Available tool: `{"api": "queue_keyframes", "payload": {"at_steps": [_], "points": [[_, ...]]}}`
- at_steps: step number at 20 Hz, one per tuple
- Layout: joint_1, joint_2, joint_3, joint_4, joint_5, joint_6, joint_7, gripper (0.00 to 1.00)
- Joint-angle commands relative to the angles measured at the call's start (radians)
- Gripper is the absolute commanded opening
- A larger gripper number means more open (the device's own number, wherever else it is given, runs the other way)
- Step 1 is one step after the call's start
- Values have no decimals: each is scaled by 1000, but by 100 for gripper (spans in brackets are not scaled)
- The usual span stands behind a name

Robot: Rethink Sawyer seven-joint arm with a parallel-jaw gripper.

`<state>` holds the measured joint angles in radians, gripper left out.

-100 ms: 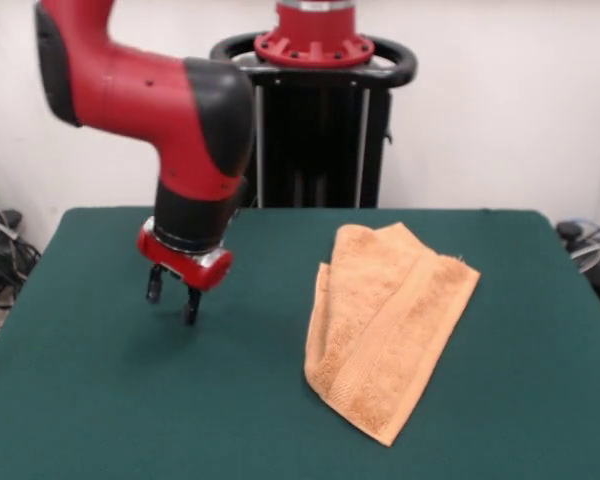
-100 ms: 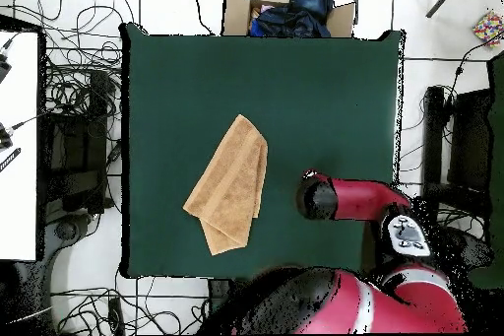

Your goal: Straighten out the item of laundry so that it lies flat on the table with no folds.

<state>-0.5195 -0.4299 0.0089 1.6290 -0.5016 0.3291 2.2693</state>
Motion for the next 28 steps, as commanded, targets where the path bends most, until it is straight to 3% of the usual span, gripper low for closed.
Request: {"api": "queue_keyframes", "payload": {"at_steps": [1, 6, 16, 28], "points": [[-24, -29, 282, 98, 65, 167, -147, 100], [-33, -52, 289, 122, 85, 232, -108, 100], [8, -188, 267, 176, 90, 321, -60, 100], [1, -137, 270, 182, 85, 272, -30, 100]]}}
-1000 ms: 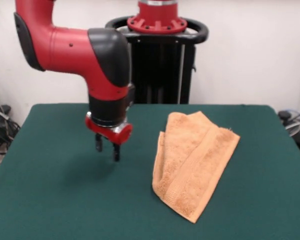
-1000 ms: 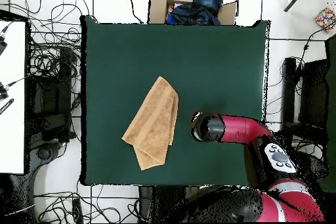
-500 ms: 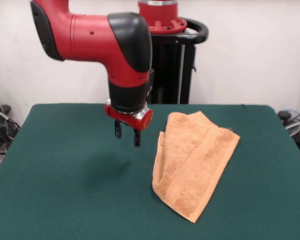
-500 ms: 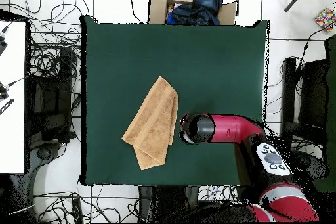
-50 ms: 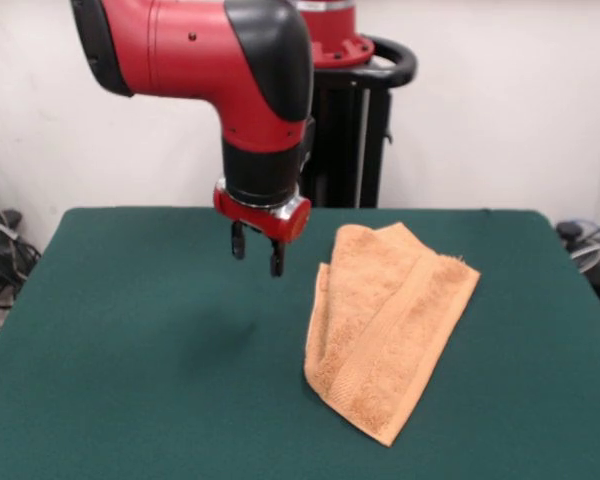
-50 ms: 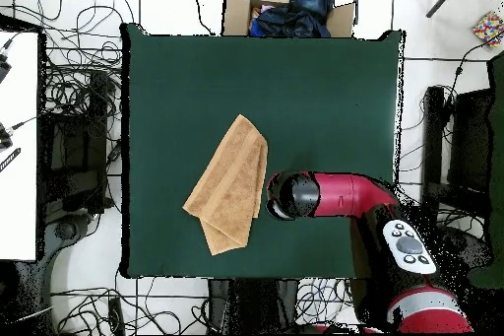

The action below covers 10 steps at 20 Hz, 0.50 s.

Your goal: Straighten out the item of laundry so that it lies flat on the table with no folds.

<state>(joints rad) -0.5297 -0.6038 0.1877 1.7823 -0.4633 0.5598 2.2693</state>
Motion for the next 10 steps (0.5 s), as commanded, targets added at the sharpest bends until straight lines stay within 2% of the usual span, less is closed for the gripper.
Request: {"api": "queue_keyframes", "payload": {"at_steps": [1, 10], "points": [[7, 52, 95, 28, 50, 28, -24, 100], [28, 90, 61, 50, 37, -62, 51, 100]]}}
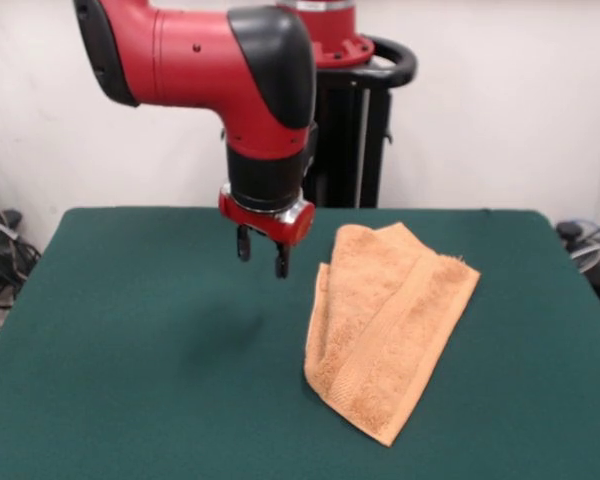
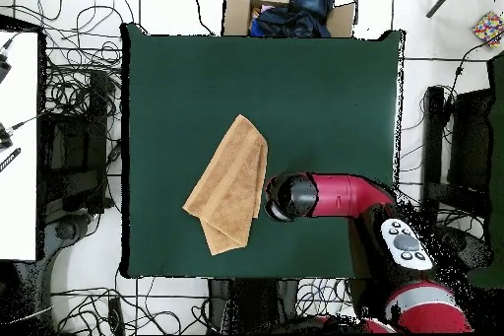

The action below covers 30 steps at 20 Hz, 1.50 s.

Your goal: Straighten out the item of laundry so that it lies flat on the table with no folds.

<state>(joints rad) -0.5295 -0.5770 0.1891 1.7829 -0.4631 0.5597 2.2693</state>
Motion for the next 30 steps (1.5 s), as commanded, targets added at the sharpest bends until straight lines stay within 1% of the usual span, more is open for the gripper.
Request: {"api": "queue_keyframes", "payload": {"at_steps": [1, 7, 9, 11, 13, 19, 21, 25, 27, 30], "points": [[30, 69, 56, 48, 34, -70, 55, 100], [59, 71, 16, 55, 7, -82, 74, 100], [75, 69, -7, 60, -19, -85, 69, 100], [83, 78, -23, 52, -68, -91, 29, 100], [85, 95, -31, 46, -96, -101, 11, 100], [84, 104, -29, 36, -126, -87, -17, 100], [88, 122, -38, 14, -165, -94, -33, 100], [75, 188, -58, -26, -240, -156, -23, 100], [58, 211, -50, -31, -239, -161, -11, 100], [56, 208, -40, -18, -225, -152, 11, 100]]}}
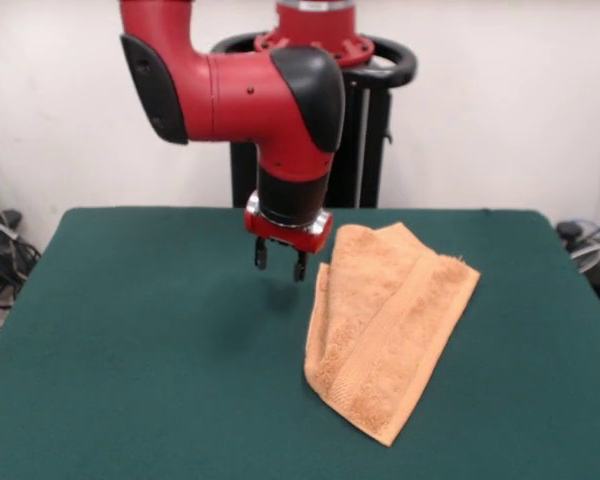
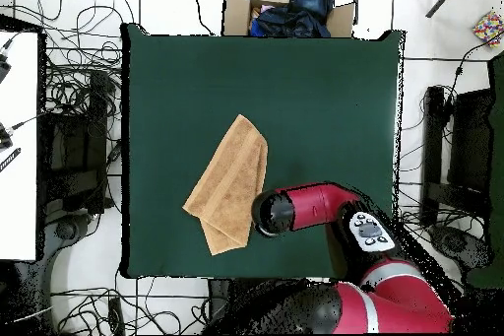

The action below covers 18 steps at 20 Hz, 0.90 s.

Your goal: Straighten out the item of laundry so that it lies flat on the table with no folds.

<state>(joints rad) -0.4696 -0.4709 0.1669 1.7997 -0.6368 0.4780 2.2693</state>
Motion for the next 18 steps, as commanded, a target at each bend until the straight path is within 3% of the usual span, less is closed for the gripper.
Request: {"api": "queue_keyframes", "payload": {"at_steps": [1, 18], "points": [[-5, 101, -13, -28, -46, -71, 17, 100], [-6, -38, 63, 26, 97, 117, -26, 100]]}}
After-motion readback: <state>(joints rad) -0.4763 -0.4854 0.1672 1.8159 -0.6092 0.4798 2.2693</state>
